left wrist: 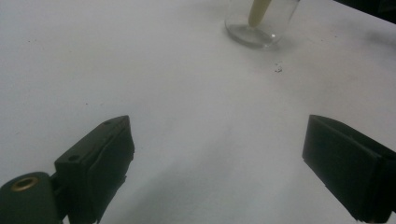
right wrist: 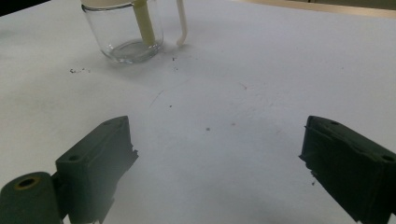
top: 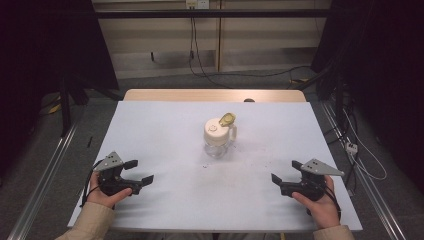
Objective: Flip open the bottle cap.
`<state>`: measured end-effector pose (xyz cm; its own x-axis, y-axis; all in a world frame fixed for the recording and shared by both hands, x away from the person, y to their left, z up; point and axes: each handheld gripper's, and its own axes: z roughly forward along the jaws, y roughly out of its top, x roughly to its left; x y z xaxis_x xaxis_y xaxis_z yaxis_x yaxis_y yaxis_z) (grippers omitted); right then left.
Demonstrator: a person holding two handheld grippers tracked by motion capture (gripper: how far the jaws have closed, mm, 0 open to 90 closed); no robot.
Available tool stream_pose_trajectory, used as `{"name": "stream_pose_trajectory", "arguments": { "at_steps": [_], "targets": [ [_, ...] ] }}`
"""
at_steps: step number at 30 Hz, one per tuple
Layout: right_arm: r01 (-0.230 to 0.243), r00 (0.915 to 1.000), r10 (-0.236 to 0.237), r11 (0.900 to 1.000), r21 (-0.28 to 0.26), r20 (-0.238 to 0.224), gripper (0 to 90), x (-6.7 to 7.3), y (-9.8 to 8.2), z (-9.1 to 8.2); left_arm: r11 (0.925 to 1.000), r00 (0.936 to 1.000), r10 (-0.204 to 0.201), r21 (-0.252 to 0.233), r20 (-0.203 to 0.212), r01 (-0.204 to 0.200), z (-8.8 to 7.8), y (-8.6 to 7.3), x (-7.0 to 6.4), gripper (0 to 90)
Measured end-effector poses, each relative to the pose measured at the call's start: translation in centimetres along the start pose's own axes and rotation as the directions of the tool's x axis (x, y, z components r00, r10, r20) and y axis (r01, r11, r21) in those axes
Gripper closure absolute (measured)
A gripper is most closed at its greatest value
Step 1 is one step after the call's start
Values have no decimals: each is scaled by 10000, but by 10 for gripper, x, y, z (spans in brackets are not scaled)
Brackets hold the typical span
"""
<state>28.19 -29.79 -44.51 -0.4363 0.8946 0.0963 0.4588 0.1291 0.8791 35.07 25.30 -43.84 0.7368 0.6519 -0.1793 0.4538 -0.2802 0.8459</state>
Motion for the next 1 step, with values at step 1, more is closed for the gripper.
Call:
{"name": "stream_pose_trajectory", "arguments": {
  "at_steps": [1],
  "targets": [
    [34,10000,-34,10000,-3,22,83,0,0,0,10000,10000,-1,-6,-29,1,0,0,0,85]
  ]
}}
